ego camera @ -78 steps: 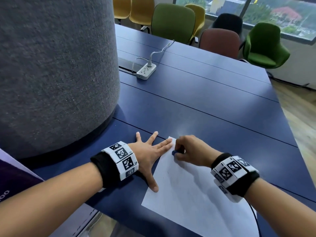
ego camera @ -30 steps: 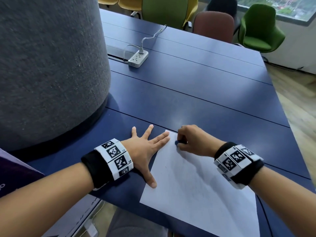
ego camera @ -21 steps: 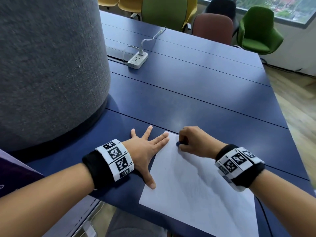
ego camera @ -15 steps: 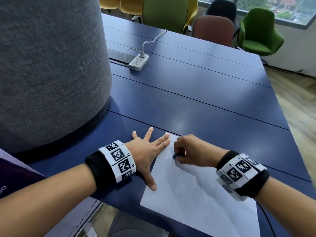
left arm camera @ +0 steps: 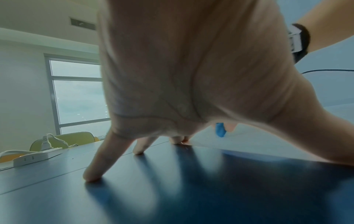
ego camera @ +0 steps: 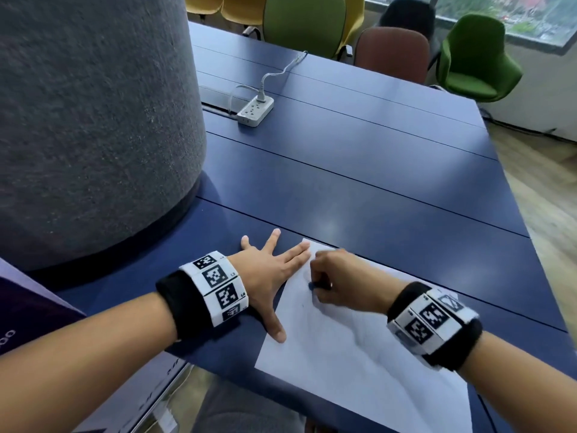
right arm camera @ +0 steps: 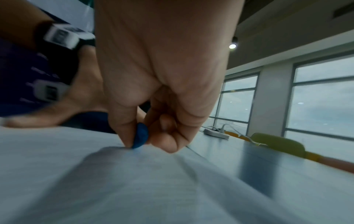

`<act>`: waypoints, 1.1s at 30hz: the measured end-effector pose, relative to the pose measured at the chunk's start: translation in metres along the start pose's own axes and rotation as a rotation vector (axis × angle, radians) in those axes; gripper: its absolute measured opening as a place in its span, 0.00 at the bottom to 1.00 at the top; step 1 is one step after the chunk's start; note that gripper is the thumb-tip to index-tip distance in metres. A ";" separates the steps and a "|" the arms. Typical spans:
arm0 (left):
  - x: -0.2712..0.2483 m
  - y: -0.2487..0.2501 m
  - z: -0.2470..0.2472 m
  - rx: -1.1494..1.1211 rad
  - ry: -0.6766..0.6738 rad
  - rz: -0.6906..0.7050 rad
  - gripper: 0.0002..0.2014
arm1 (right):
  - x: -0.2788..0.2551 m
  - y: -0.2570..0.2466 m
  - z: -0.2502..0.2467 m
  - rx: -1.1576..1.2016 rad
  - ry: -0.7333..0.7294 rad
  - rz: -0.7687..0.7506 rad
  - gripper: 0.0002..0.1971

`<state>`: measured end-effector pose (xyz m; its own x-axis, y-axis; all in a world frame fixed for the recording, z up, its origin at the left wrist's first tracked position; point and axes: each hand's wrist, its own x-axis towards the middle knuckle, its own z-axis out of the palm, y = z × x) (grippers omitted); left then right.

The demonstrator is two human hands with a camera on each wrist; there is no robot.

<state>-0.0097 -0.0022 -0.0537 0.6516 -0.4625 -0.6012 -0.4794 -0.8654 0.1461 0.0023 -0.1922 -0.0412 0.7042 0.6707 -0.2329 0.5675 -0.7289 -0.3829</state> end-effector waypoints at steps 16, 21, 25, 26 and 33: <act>0.001 0.000 0.000 -0.007 -0.004 -0.003 0.74 | -0.004 -0.011 0.006 0.124 -0.086 -0.051 0.05; 0.000 0.000 0.000 -0.014 0.001 -0.010 0.74 | -0.003 -0.014 0.012 0.112 -0.060 -0.088 0.05; 0.001 0.000 0.001 0.000 -0.014 -0.016 0.74 | -0.008 -0.019 0.013 0.108 -0.195 -0.110 0.03; 0.001 0.000 0.001 -0.006 -0.009 -0.012 0.74 | -0.004 -0.011 0.008 0.106 -0.129 -0.069 0.04; 0.001 0.000 0.001 0.009 -0.011 -0.016 0.74 | -0.023 -0.016 0.018 0.118 -0.270 -0.159 0.04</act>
<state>-0.0097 -0.0023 -0.0553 0.6524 -0.4467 -0.6122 -0.4745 -0.8707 0.1297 -0.0305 -0.1933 -0.0460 0.4634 0.7983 -0.3845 0.5970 -0.6020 -0.5303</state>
